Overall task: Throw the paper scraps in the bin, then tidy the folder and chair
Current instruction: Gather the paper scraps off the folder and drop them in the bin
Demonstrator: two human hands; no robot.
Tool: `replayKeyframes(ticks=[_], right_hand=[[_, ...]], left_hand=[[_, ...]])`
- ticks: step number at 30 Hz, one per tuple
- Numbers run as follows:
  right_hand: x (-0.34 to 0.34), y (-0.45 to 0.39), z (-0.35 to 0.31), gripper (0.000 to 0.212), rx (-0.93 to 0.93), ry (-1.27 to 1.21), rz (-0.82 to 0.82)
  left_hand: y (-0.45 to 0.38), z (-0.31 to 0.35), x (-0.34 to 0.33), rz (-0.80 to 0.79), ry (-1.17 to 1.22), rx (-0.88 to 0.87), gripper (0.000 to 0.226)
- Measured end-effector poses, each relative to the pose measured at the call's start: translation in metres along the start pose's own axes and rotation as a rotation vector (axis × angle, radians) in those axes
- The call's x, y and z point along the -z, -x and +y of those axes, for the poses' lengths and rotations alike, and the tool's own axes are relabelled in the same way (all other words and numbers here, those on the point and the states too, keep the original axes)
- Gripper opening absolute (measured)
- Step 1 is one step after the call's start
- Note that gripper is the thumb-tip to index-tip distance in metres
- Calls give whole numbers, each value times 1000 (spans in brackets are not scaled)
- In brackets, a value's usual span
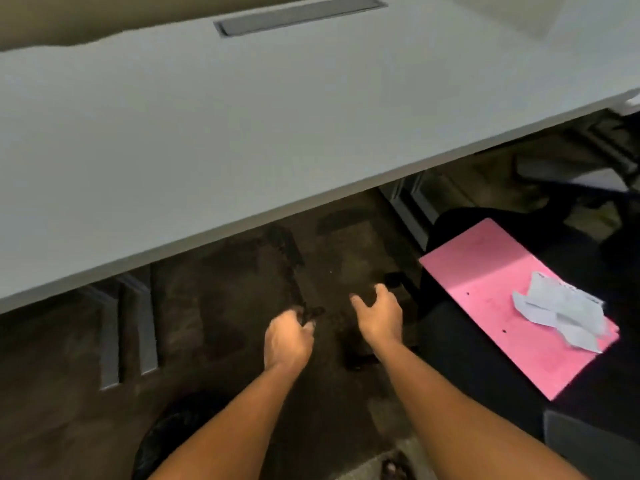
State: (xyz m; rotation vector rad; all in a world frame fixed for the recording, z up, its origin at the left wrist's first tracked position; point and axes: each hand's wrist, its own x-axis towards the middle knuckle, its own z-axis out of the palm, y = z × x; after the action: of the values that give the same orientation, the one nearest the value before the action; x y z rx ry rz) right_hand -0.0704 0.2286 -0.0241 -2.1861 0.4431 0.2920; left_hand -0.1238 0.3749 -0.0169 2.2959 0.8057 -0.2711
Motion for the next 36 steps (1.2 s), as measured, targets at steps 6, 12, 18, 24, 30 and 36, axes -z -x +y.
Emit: replayKeyframes(ticks=[6, 12, 18, 24, 30, 36], right_hand=[[112, -39, 27, 41, 16, -136, 131], [199, -66, 75, 39, -55, -157, 236], [268, -81, 133, 41, -181, -129, 361], [308, -97, 201, 42, -453, -64, 371], [304, -112, 232, 59, -620, -45, 317], [289, -120, 237, 74, -645, 25, 276]], left_hand=[[19, 107, -48, -65, -59, -243, 38], [51, 188, -111, -93, -96, -346, 37], [80, 243, -172, -199, -134, -446, 34], [98, 275, -237, -317, -272, -552, 41], [92, 287, -274, -282, -295, -570, 44], [72, 291, -297, -286, -168, -368, 65]])
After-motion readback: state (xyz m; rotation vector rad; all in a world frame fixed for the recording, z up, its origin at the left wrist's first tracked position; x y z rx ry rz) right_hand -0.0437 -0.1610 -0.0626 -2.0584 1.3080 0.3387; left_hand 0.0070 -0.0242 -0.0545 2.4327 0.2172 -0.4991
